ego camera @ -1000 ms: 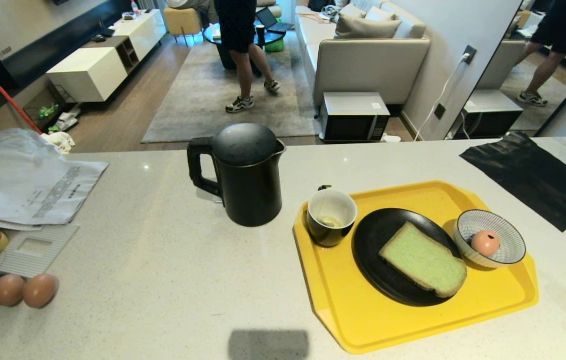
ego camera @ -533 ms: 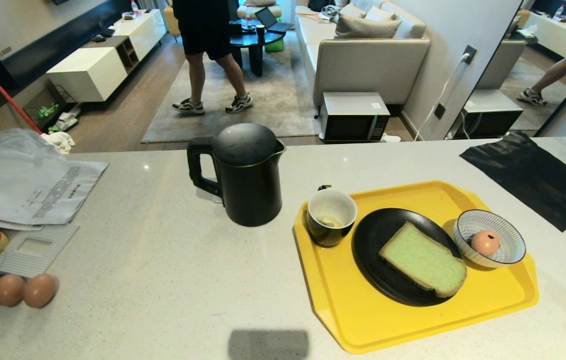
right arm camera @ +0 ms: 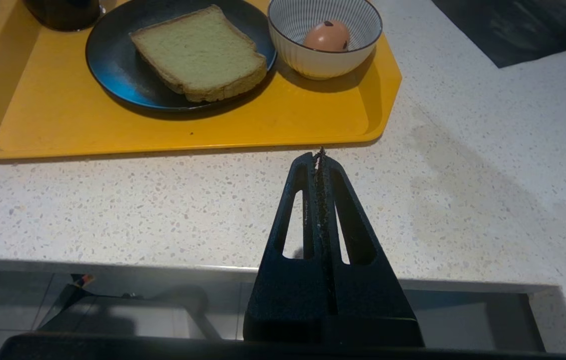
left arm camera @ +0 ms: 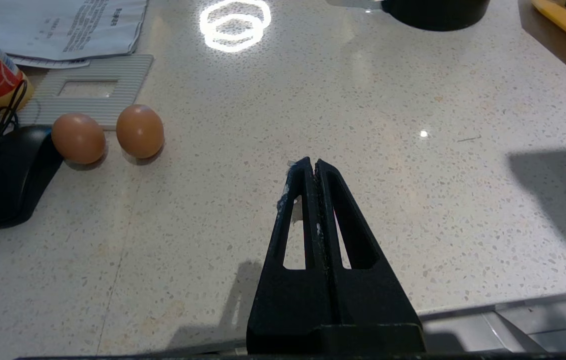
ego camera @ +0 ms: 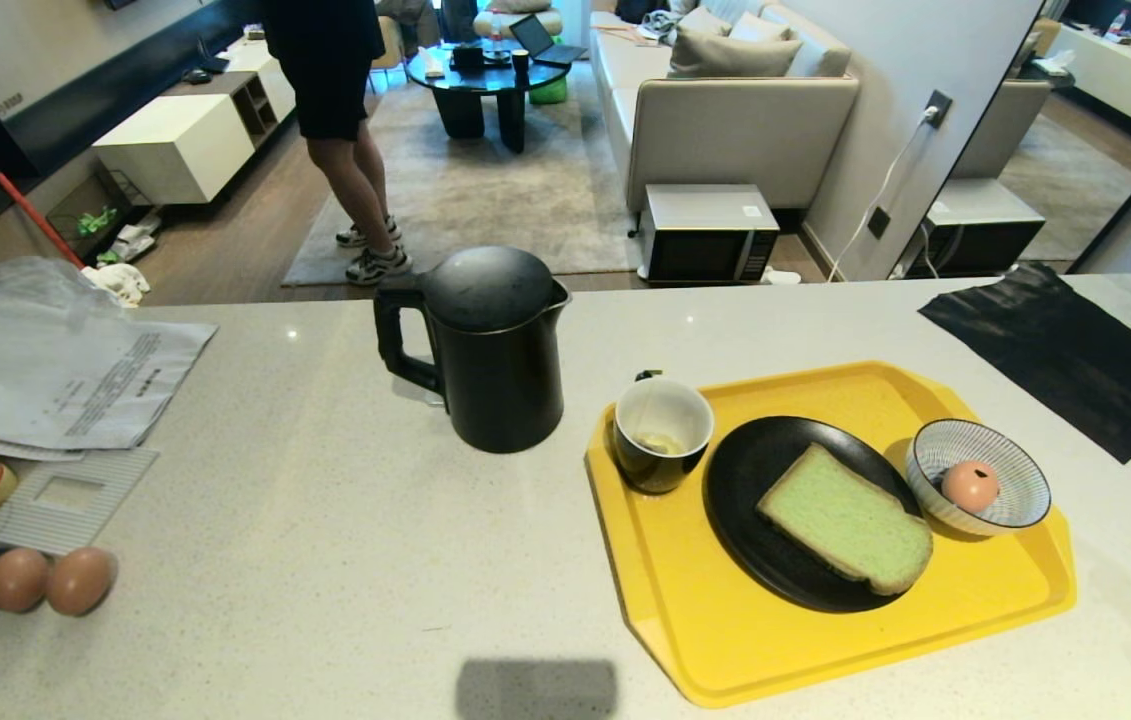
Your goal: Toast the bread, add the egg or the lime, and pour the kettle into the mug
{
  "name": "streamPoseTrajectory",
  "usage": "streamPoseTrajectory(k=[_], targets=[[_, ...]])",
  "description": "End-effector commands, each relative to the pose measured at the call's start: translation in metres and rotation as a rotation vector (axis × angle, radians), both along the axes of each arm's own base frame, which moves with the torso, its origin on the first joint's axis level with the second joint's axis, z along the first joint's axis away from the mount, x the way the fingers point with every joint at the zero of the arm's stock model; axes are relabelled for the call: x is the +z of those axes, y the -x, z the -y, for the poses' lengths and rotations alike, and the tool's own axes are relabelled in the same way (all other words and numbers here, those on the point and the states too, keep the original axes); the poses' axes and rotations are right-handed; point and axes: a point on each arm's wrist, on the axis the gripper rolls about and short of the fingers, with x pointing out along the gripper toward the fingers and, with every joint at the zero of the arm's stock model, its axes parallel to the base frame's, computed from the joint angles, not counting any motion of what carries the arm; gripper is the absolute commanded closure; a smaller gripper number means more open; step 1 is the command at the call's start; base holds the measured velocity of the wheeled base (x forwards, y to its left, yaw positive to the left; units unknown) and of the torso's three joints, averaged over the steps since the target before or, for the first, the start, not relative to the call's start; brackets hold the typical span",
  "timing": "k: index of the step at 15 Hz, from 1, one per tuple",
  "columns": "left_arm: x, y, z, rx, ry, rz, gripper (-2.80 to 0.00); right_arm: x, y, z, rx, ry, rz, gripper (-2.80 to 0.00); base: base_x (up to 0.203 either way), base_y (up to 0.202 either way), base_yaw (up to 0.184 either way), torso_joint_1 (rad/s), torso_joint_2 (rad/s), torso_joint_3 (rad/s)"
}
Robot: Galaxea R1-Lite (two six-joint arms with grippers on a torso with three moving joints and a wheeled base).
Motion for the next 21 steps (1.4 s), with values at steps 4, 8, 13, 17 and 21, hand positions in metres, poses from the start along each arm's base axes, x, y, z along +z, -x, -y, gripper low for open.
streamPoseTrajectory(k=[4, 8, 13, 17, 21], targets=[[-0.0046, -0.0013, 0.0, -0.001, 0.0, -0.016, 0.0, 0.0001, -0.0001, 0.0, 0.003, 0.003, -0.001, 0.0, 0.0, 0.0, 0.0, 0.0, 0.0, 0.0], [-0.0046, -0.0013, 0.0, 0.0, 0.0, -0.016, 0.0, 0.0001, -0.0001, 0.0, 0.001, 0.006, -0.001, 0.0, 0.0, 0.0, 0.0, 0.0, 0.0, 0.0], [-0.0046, -0.0013, 0.0, -0.001, 0.0, -0.016, 0.0, 0.0001, -0.0001, 0.0, 0.001, 0.003, -0.001, 0.0, 0.0, 0.0, 0.0, 0.0, 0.0, 0.0], [-0.0046, -0.0013, 0.0, -0.001, 0.0, -0.016, 0.0, 0.0001, -0.0001, 0.0, 0.001, 0.006, -0.001, 0.0, 0.0, 0.0, 0.0, 0.0, 0.0, 0.0], [-0.0046, -0.0013, 0.0, -0.001, 0.0, -0.016, 0.0, 0.0002, -0.0001, 0.0, 0.001, 0.001, 0.001, 0.0, 0.0, 0.0, 0.0, 0.0, 0.0, 0.0]])
